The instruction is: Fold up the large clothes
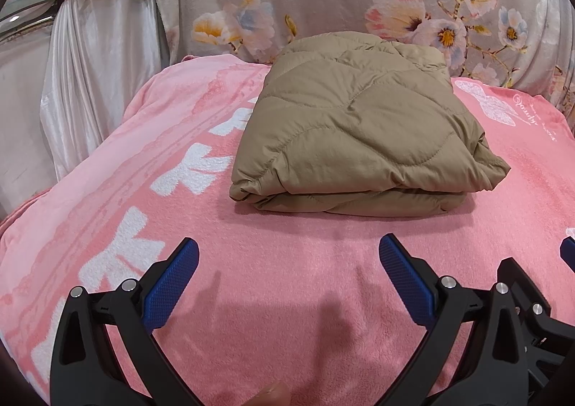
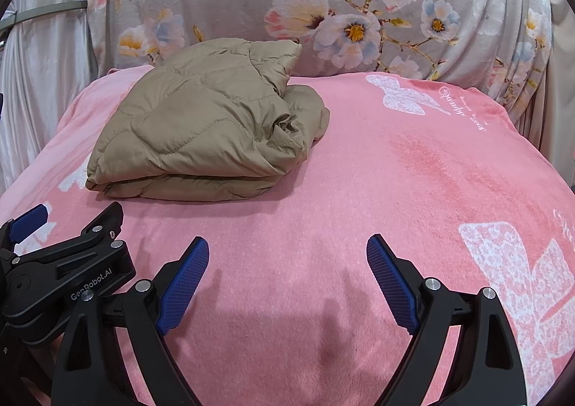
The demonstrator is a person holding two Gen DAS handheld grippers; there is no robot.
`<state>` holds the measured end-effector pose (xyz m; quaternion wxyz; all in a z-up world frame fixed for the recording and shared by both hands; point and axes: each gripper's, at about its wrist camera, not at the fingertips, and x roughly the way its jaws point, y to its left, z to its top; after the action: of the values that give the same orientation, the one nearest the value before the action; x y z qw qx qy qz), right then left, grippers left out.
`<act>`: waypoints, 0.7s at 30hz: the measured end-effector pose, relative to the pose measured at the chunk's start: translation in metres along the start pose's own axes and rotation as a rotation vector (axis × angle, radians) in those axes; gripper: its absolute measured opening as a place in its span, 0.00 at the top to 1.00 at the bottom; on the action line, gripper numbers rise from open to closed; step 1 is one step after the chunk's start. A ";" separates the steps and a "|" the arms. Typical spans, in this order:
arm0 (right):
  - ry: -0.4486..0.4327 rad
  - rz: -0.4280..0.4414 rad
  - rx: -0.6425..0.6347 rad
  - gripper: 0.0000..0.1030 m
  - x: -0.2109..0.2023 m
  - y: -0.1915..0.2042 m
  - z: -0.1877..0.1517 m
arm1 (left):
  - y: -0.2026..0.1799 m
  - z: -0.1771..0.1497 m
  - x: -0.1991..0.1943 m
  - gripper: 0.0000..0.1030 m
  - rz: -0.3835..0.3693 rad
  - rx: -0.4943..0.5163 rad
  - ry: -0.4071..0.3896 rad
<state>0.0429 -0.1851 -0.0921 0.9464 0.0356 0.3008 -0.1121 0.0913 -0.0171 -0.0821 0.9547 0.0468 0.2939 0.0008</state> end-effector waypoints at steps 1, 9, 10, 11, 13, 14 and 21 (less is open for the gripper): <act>-0.001 0.001 0.000 0.16 0.000 0.000 0.000 | 0.000 0.000 0.000 0.05 0.000 0.000 0.000; -0.003 0.001 0.000 0.16 0.000 -0.003 0.002 | 0.000 0.000 0.000 0.05 0.001 0.001 -0.001; -0.003 0.000 -0.001 0.16 -0.001 -0.002 0.001 | 0.000 0.000 0.000 0.05 0.001 0.001 -0.001; -0.003 0.000 -0.001 0.16 -0.001 -0.002 0.001 | 0.000 0.000 0.000 0.05 0.000 0.001 -0.001; -0.003 0.000 -0.001 0.16 -0.001 -0.002 0.001 | 0.000 0.000 0.000 0.05 0.000 0.002 -0.001; -0.003 0.000 -0.001 0.16 -0.001 -0.002 0.001 | 0.000 0.000 0.000 0.05 0.000 0.002 -0.001; -0.004 -0.002 0.000 0.16 -0.001 -0.003 0.002 | 0.001 0.000 0.000 0.05 -0.001 0.003 -0.001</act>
<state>0.0422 -0.1877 -0.0901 0.9469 0.0348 0.2989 -0.1132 0.0914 -0.0166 -0.0821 0.9548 0.0480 0.2934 -0.0002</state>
